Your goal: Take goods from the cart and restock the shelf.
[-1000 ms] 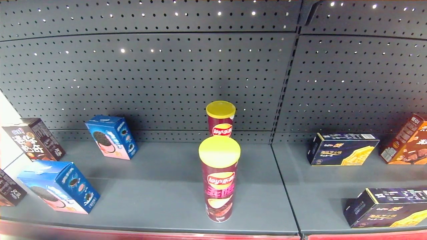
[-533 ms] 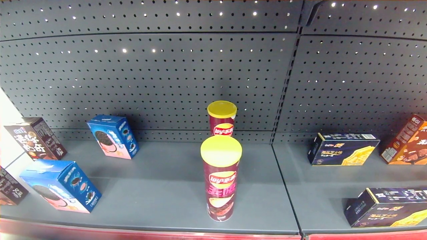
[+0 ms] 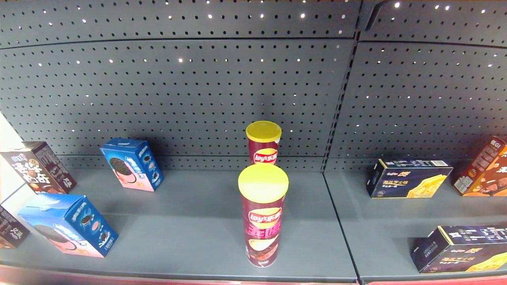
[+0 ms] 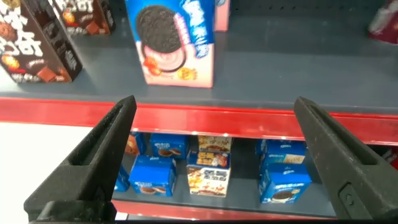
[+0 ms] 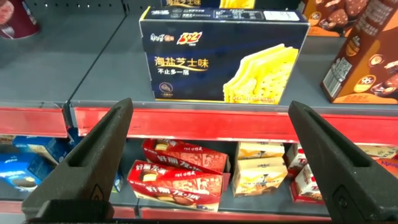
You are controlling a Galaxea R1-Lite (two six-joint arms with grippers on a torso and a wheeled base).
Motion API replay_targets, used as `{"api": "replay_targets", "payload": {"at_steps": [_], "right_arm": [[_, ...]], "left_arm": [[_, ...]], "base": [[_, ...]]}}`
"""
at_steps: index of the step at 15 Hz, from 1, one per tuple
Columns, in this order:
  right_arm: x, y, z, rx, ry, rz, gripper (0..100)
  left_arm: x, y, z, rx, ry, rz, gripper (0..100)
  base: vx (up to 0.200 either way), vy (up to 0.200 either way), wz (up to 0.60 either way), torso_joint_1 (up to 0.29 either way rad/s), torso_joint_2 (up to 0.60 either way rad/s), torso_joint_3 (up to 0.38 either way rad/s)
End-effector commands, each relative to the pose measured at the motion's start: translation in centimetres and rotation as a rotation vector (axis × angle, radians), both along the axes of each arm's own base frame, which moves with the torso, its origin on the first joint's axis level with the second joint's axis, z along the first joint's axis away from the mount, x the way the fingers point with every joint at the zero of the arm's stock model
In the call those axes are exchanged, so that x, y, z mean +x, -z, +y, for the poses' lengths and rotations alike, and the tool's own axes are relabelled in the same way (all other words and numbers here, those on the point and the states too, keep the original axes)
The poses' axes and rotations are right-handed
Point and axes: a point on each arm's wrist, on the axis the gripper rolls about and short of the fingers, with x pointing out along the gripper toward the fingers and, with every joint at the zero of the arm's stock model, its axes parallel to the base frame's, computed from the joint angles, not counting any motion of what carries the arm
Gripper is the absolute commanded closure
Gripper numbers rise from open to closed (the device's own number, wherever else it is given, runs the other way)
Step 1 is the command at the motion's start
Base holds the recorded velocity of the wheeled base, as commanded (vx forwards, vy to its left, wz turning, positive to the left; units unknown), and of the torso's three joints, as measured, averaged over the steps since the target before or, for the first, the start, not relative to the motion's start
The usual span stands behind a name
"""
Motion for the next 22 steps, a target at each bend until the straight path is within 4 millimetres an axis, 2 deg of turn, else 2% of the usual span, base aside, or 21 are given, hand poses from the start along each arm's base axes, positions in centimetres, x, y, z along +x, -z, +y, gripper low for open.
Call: {"api": "replay_targets", "payload": {"at_steps": [1, 7, 10, 22], "right_arm": [[0.01, -0.01, 0.00, 0.000, 0.000, 0.001, 0], [0.01, -0.01, 0.00, 0.000, 0.000, 0.001, 0], [0.01, -0.01, 0.00, 0.000, 0.001, 0.001, 0], [0.01, -0.01, 0.00, 0.000, 0.000, 0.001, 0]], "left_arm": [[0.01, -0.01, 0.00, -0.001, 0.000, 0.001, 0], [0.01, -0.01, -0.01, -0.002, 0.004, 0.001, 0], [0.01, -0.03, -0.02, -0.001, 0.007, -0.001, 0], [0.01, -0.03, -0.01, -0.007, 0.006, -0.001, 0]], "base": [[0.000, 0.000, 0.00, 0.000, 0.00, 0.000], [0.000, 0.000, 0.00, 0.000, 0.00, 0.000], [0.000, 0.200, 0.00, -0.001, 0.00, 0.002], [0.000, 0.000, 0.00, 0.000, 0.00, 0.000]]}}
